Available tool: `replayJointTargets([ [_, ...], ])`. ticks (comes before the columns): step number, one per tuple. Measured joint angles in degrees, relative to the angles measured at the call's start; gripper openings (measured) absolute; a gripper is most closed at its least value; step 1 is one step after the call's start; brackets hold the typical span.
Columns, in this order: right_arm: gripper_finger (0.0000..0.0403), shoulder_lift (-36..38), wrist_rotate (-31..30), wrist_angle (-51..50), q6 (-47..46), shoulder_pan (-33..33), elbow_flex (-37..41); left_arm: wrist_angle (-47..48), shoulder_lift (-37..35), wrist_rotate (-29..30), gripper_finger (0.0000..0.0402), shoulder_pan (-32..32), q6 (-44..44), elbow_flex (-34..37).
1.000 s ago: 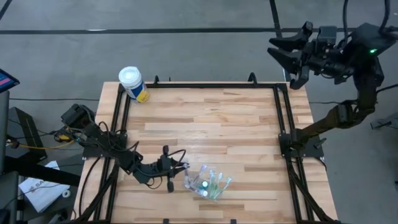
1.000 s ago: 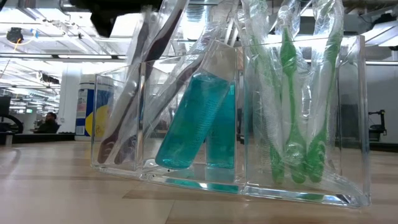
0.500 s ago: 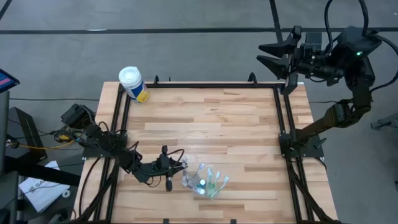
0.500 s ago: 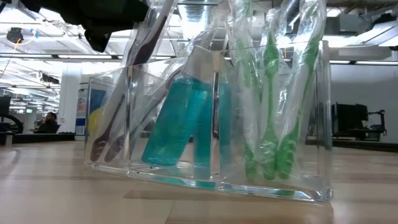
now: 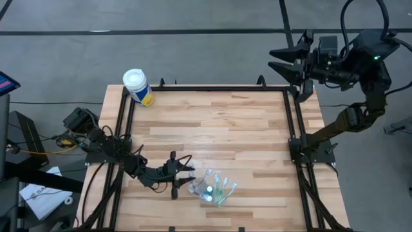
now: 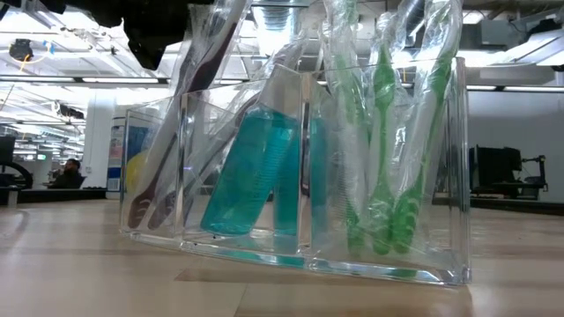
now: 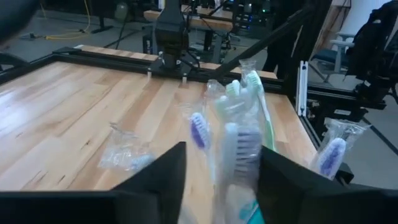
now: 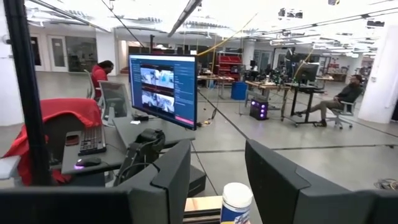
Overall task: Pick & Place toothbrushing station
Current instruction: Put the purple toothbrush in the transparent organizer, then return to Home Position
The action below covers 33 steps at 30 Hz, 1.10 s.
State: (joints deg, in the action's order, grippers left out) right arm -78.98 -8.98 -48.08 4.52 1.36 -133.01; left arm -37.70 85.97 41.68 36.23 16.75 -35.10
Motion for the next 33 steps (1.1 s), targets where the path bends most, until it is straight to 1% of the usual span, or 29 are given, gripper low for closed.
replayJointTargets([
  [3, 0.0141, 0.22, -0.02, -0.01, 0.23, -1.04, 0.0, -0.61, 0.0, -0.4, 0.0188, 0.0, -0.57, -0.01],
  [5, 0.0139, 0.4, -0.02, 0.12, 0.45, -1.56, 0.0, -2.1, -0.3, -0.53, 0.0206, 0.0, -2.73, -0.01],
  [9, 0.0137, 0.4, -0.04, 0.09, 0.6, -2.47, 0.0, -5.98, -1.48, -0.47, 0.0229, 0.0, -7.87, -0.63],
  [14, 0.0141, 0.42, -0.04, 0.08, 0.6, -2.64, 0.0, -7.53, -3.73, -0.75, 0.0238, 0.0, -11.86, -3.02],
  [19, 0.014, 0.39, 0.05, 0.08, 1.26, -2.88, 0.0, -7.47, -5.19, -1.62, 0.0237, -0.04, -15.85, -5.49],
  [21, 0.0138, 0.42, 0.08, -0.21, 0.49, -4.27, 0.0, -7.35, -6.61, -1.45, 0.0233, -0.06, -17.8, -7.48],
  [23, 0.0135, 0.62, 0.1, -0.18, -1.87, -6.51, 0.02, -7.71, -9.53, -1.76, 0.0224, -1.2, -17.72, -9.94],
  [26, 0.0132, 2.04, 0.22, -1.84, -8.22, -9.76, 0.11, -7.57, -15.4, -4.49, 0.0209, -3.31, -16.32, -12.61],
  [27, 0.0133, 2.74, 0.14, -2.64, -9.56, -10.91, 0.04, -7.49, -17.87, -4.91, 0.0205, -3.85, -15.62, -12.63],
  [29, 0.0134, 4.18, -0.02, -4.71, -9.14, -13.69, -0.02, -7.45, -22.79, -5.44, 0.0198, -3.96, -15.01, -12.39],
  [31, 0.0137, 5.72, 0.65, -6.67, -7.34, -17.48, -0.02, -7.12, -27.74, -5.73, 0.0193, -3.19, -14.64, -10.9],
  [33, 0.0139, 7.71, 2.11, -10.84, -7.86, -20.84, 0.03, -7.04, -32.17, -6.06, 0.0189, -1.96, -13.84, -8.73],
])
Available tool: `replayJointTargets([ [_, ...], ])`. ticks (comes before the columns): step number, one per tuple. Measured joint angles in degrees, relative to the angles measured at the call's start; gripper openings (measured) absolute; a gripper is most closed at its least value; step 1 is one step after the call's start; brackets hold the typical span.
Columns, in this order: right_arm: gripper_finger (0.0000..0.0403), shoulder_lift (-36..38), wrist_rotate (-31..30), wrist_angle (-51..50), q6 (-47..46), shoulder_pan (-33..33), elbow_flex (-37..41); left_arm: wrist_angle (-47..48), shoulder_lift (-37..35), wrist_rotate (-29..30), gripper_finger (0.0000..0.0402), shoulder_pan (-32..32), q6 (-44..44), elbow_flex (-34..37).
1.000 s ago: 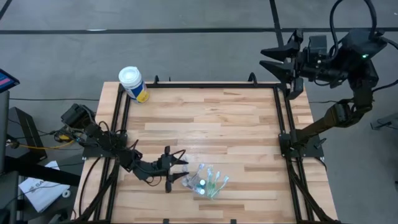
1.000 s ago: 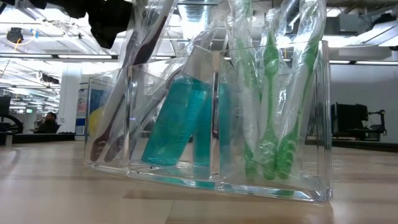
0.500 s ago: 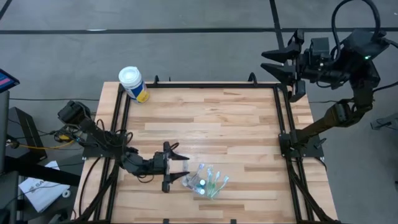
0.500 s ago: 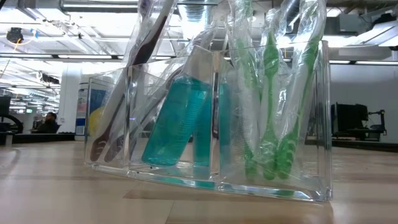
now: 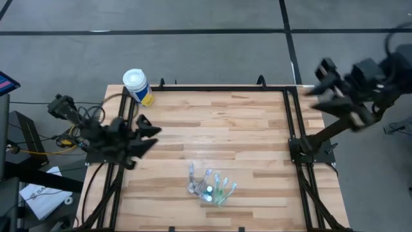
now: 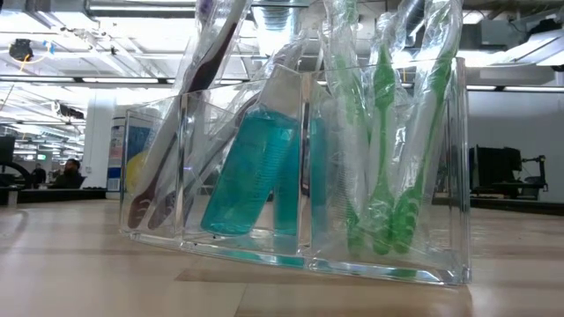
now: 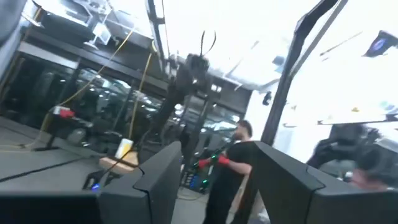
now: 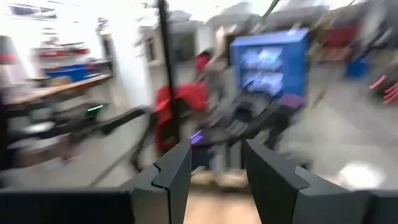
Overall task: Pick & Place toothbrushing station
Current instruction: Return to Home Position
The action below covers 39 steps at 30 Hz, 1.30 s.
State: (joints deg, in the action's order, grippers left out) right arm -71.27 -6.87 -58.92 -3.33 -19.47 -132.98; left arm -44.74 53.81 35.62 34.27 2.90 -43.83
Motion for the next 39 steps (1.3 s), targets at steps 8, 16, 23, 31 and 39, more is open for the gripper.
replayJointTargets([
  [8, 0.0143, 6.84, -4.14, -15.72, -3.71, -7.38, 0.17, 0.23, -11.32, 1.74, 0.0188, 0.91, -1.91, 8.34],
  [16, 0.0141, 25.22, -4.38, -13.84, -2.59, -4.73, 16.36, 17.31, -26.58, -6.67, 0.0187, 2.79, -18.26, 10.12],
  [23, 0.014, 57.56, 0.14, 6.04, -0.72, 5.32, 56.03, 36.92, -44.39, -9.4, 0.0188, 3.69, -13.23, 10.0],
  [31, 0.0145, 67.53, 3.83, 5.96, -2.7, 17.04, 68.16, 47.19, -51.69, -4.7, 0.0187, 3.65, -13.98, 9.31],
  [39, 0.0143, 69.85, 9.93, 11.95, 0.2, 23.4, 71.43, 52.35, -53.66, -3.96, 0.0188, 3.51, -14.09, 12.71],
])
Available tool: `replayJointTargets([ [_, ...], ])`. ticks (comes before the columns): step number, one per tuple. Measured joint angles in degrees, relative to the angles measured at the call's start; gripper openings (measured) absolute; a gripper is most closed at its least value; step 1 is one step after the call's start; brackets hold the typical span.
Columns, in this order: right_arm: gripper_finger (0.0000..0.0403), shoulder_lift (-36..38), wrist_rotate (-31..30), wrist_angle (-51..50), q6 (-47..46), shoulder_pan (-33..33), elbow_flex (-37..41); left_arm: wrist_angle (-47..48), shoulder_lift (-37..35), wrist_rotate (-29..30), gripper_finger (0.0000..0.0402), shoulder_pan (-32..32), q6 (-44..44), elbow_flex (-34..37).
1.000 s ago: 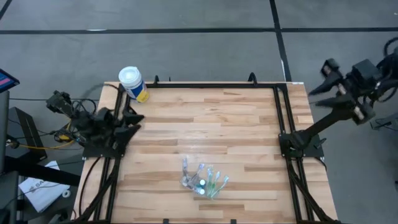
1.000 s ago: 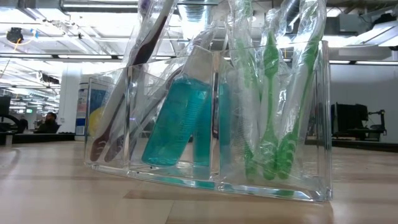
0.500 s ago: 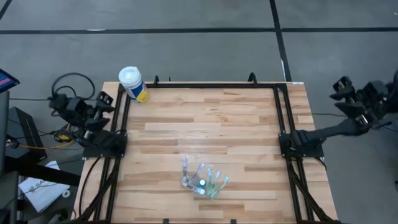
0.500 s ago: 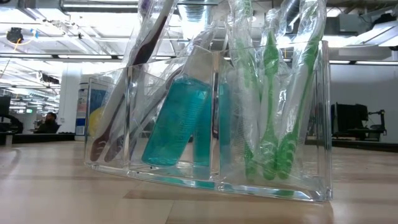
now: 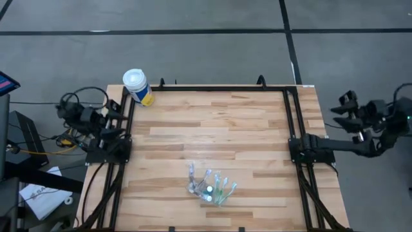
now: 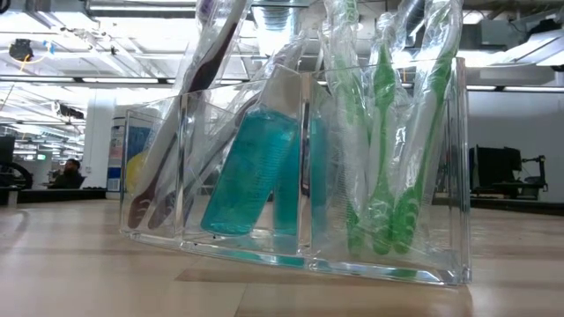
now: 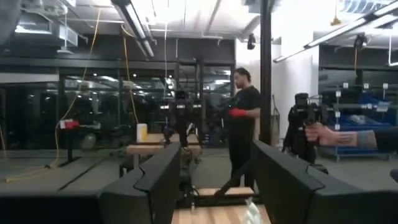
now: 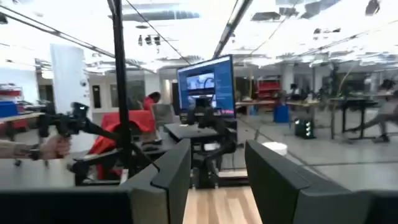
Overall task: Pick & Place toothbrushing station
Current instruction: Return to Home Position
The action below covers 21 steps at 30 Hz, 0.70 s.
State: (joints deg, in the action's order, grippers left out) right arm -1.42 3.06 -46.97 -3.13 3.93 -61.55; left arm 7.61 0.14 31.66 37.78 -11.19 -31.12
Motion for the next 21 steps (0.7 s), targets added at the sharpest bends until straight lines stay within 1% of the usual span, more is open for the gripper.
replayJointTargets([
  [2, 0.0141, 1.01, 0.29, 1.89, 0.15, 1.6, 3.48, -1.93, 0.04, 0.01, 0.0187, 0.02, 0.46, 2.42],
  [4, 0.0139, 0.93, 0.19, 1.44, 0.14, 3.0, 7.13, -4.54, -0.07, 1.48, 0.0187, 0.02, 1.11, 5.84],
  [5, 0.0139, 0.83, -0.12, 0.43, 0.1, 3.31, 7.97, -6.67, -0.07, 1.91, 0.0187, 0.02, 1.25, 7.54],
  [9, 0.014, 1.01, -0.49, 3.51, -1.77, 3.38, 12.83, -17.52, -0.09, 3.52, 0.0188, 0.0, 2.84, 15.63],
  [10, 0.0141, 1.01, -0.51, 1.66, -2.24, 3.36, 14.28, -20.09, -0.11, 3.42, 0.0188, 0.02, 3.65, 18.2],
  [11, 0.0142, 0.95, -0.6, 1.42, -2.5, 3.24, 14.84, -23.09, -0.11, 2.43, 0.0188, 0.02, 4.44, 20.46],
  [14, 0.0145, 1.06, -0.21, 5.81, -4.22, 3.23, 16.57, -32.9, 0.29, -1.81, 0.0189, 0.02, 7.08, 27.62],
  [15, 0.0146, 1.04, 0.18, 5.28, -4.62, 3.22, 17.24, -35.82, 0.74, -2.54, 0.0188, 0.02, 7.73, 30.1],
  [16, 0.0146, 1.0, 0.32, 3.74, -4.72, 3.23, 17.81, -35.11, 1.15, -3.29, 0.0188, 0.02, 8.84, 30.76],
  [19, 0.0149, 1.07, 0.22, 6.62, -4.88, 3.21, 17.52, -35.16, 3.47, -4.63, 0.0187, 0.02, 11.73, 30.72],
  [21, 0.0151, 1.04, 1.6, 5.58, -4.7, 3.22, 17.82, -34.54, 4.63, -7.25, 0.0187, 0.02, 12.5, 30.72],
])
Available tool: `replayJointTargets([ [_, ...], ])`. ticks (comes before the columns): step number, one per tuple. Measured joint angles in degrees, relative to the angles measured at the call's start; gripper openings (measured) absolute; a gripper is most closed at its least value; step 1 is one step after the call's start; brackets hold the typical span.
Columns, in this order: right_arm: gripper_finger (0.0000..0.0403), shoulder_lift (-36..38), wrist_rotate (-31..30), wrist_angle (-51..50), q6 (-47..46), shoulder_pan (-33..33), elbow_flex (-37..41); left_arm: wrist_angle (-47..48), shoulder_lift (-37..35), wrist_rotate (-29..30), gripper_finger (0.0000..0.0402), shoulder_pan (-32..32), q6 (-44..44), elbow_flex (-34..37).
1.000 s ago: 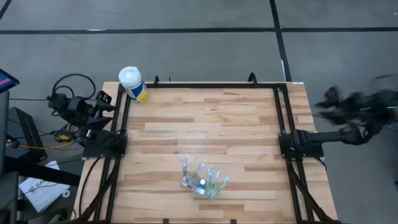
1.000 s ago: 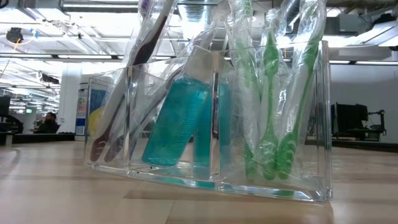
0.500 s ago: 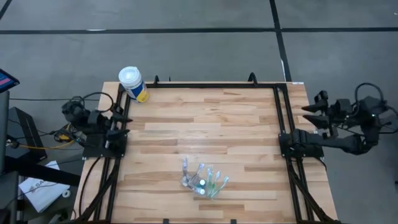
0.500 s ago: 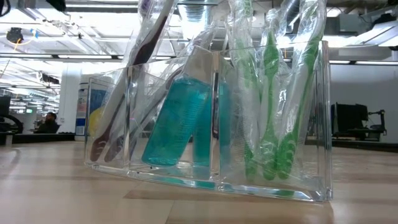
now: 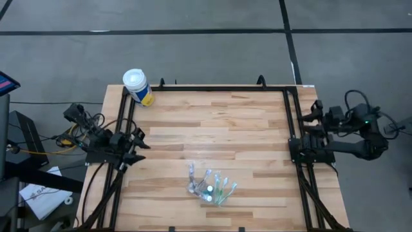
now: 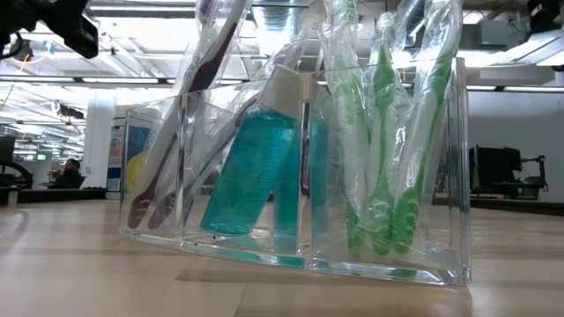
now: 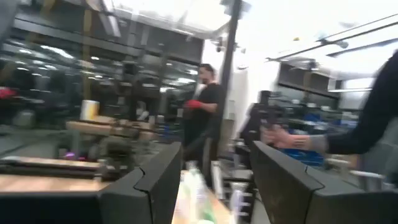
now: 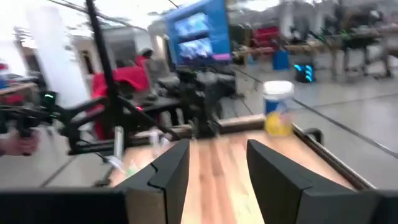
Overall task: Pick & Place toothbrushing station
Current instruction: Return to Home Position
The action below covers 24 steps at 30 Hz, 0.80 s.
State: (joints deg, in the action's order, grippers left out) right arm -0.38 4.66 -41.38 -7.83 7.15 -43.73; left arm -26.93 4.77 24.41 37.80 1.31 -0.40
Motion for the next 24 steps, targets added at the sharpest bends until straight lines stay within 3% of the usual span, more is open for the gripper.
replayJointTargets([
  [8, 0.0151, 0.02, 2.0, 7.15, 4.85, 0.01, 2.79, -5.77, 3.42, -12.98, 0.0188, -0.71, 0.08, 0.0],
  [11, 0.015, 0.02, 1.63, 9.72, 6.54, 0.01, 6.79, -6.07, 5.32, -14.02, 0.0188, -1.24, 0.55, 0.0],
  [18, 0.0157, 0.07, 1.51, 27.4, 6.23, 0.01, 20.98, -6.14, 10.76, -14.39, 0.0187, -1.42, 4.26, 0.02],
  [24, 0.0163, 0.09, 1.49, 39.02, 1.11, 0.04, 34.29, -6.64, 12.2, -14.41, 0.0187, -1.42, 5.18, 0.02],
])
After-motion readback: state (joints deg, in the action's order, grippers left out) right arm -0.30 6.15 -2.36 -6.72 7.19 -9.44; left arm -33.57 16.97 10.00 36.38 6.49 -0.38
